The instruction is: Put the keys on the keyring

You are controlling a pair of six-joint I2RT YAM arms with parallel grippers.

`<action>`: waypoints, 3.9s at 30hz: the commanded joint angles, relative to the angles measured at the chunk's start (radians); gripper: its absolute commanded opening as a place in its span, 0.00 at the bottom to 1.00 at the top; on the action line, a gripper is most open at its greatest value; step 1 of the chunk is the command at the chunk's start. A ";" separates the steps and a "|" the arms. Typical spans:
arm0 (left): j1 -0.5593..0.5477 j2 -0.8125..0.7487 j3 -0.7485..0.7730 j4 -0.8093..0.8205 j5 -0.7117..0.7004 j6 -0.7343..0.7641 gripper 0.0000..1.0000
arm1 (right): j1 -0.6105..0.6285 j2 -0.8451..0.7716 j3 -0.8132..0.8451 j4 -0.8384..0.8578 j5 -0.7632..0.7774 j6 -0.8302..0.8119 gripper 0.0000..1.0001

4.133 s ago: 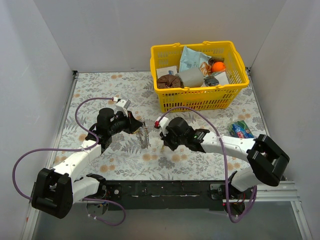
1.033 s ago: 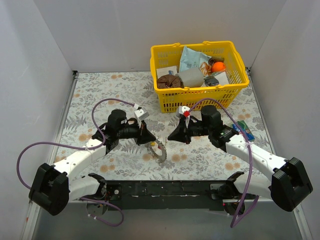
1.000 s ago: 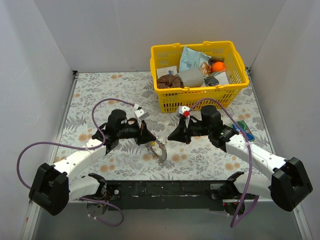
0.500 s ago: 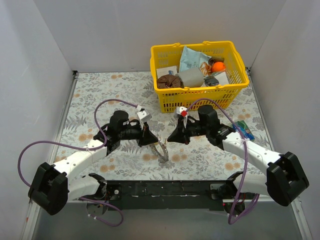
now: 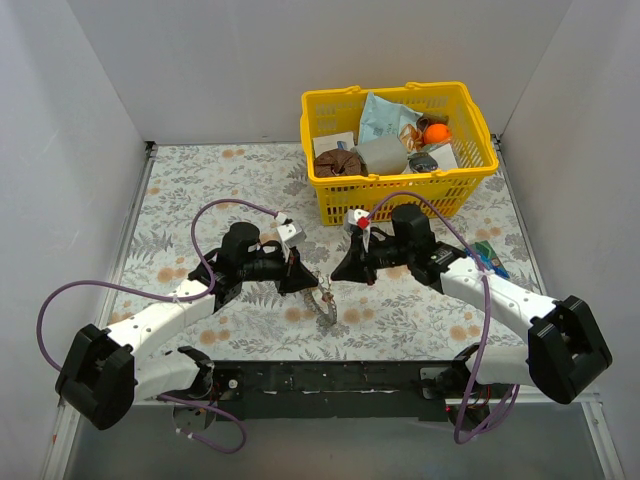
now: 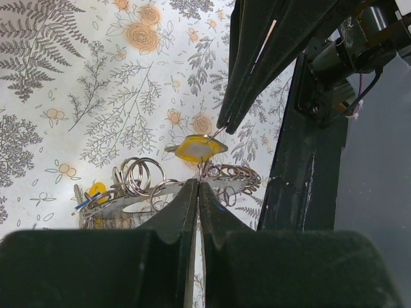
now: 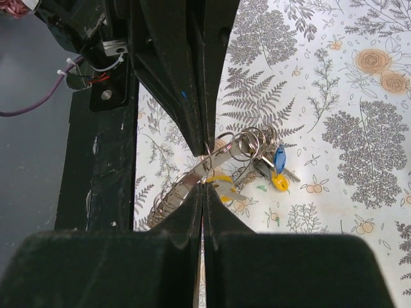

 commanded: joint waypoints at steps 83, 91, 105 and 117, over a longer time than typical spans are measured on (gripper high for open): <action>-0.058 -0.104 -0.004 -0.014 -0.075 0.050 0.00 | 0.029 0.008 0.013 0.027 0.005 -0.004 0.01; -0.058 -0.129 -0.002 -0.030 -0.129 0.053 0.00 | 0.027 -0.001 -0.021 0.020 0.113 0.013 0.26; -0.056 -0.161 0.039 -0.185 -0.213 0.122 0.00 | 0.096 0.005 -0.050 -0.286 0.526 0.099 0.52; -0.056 -0.186 0.028 -0.202 -0.224 0.141 0.00 | 0.318 0.094 -0.024 -0.370 0.816 0.198 0.59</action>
